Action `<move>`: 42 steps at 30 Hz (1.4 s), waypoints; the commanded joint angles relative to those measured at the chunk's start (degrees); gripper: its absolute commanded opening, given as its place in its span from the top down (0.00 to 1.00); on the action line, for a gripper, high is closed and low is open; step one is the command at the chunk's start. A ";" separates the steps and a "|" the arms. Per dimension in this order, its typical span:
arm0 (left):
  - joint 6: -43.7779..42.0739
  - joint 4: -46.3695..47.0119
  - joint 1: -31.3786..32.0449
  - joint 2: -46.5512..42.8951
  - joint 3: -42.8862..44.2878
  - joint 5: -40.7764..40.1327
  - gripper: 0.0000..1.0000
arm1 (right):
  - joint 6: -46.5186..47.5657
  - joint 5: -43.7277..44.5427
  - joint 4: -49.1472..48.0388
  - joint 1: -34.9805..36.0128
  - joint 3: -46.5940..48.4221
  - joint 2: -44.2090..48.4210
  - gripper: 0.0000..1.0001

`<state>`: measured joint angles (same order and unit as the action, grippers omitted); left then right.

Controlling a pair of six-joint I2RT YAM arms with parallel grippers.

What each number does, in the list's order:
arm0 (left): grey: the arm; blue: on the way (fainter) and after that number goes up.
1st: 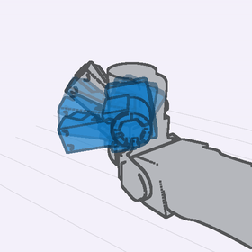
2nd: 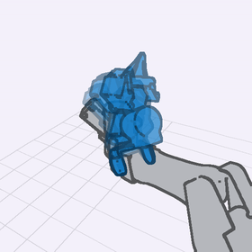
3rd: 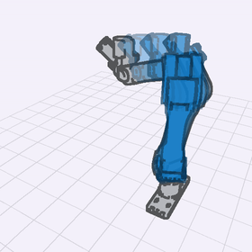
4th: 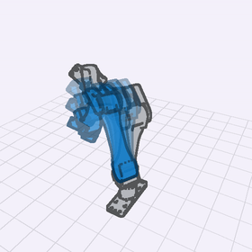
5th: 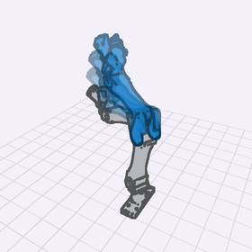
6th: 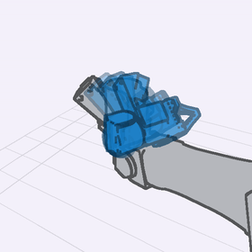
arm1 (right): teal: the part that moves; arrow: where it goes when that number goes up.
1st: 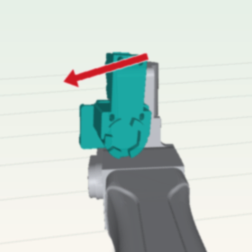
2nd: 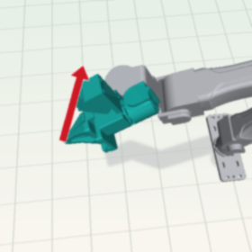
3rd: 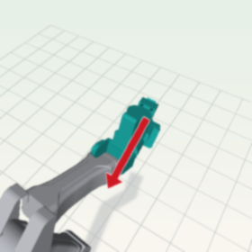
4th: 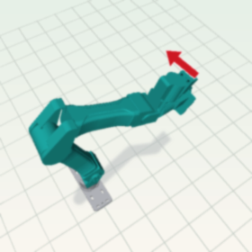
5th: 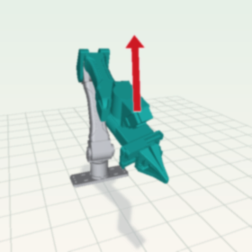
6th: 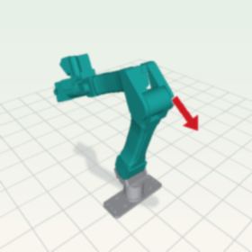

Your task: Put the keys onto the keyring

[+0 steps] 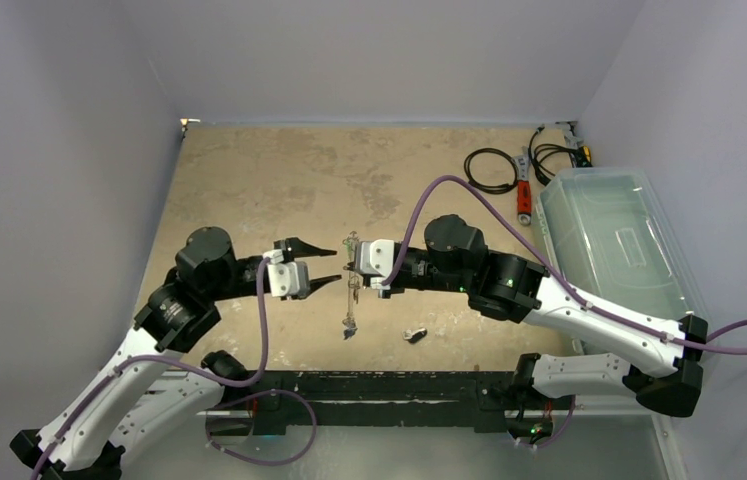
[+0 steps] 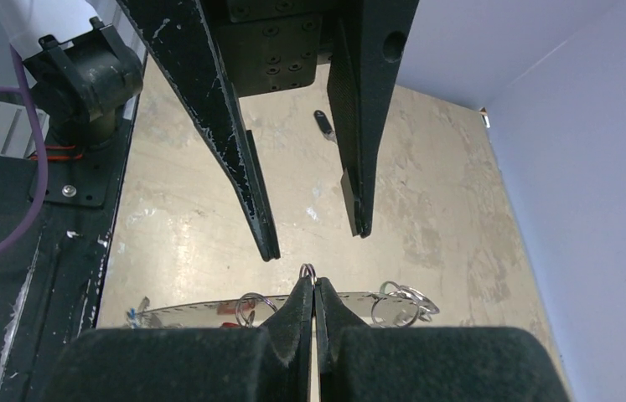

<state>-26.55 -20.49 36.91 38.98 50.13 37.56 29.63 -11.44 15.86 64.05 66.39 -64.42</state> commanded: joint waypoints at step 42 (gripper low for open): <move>7.64 30.82 0.70 -6.69 -14.08 8.92 1.00 | -4.21 -3.49 -14.39 -0.24 -5.56 11.36 0.46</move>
<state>-21.67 0.25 37.32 34.22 36.95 43.92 26.76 -12.38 5.87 63.99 61.39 -55.05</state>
